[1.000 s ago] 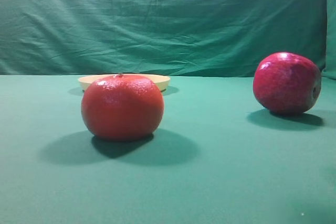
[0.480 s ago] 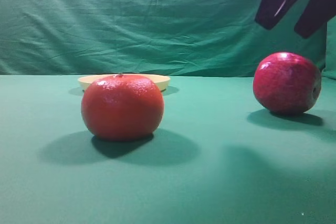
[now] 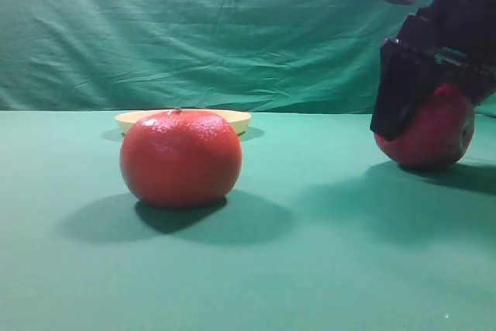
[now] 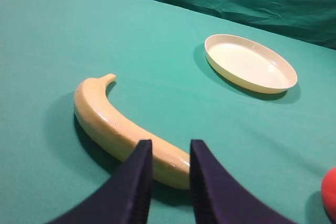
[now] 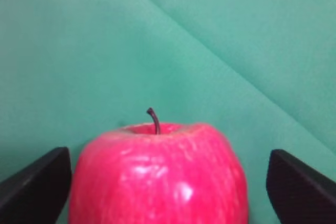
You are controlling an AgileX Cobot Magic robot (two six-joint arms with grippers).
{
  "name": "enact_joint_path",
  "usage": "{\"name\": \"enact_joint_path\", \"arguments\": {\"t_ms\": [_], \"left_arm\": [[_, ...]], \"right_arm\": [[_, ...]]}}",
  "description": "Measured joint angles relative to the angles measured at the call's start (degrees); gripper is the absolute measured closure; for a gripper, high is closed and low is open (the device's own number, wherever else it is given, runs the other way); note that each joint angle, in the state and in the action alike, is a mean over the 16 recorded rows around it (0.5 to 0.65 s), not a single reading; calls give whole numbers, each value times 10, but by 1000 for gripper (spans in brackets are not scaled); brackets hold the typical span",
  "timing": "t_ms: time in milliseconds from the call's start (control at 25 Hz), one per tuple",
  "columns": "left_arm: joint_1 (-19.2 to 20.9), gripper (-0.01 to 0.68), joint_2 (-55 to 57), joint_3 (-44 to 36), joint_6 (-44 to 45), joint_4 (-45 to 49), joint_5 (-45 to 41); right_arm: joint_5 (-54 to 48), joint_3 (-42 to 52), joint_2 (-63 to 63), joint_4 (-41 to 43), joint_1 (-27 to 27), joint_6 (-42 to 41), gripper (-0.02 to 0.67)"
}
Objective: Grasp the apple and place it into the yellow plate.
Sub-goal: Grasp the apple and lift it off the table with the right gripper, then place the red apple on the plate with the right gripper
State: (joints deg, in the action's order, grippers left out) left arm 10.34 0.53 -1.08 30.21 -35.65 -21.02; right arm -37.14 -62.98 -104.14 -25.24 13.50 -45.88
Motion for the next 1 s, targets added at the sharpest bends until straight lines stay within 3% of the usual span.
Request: {"name": "enact_joint_path", "arguments": {"t_ms": [360, 1000], "left_arm": [[0, 516, 0, 0, 0, 0, 0], [0, 516, 0, 0, 0, 0, 0]], "right_arm": [[24, -112, -6, -12, 42, -1, 144], [256, -289, -151, -61, 203, -3, 144]]}}
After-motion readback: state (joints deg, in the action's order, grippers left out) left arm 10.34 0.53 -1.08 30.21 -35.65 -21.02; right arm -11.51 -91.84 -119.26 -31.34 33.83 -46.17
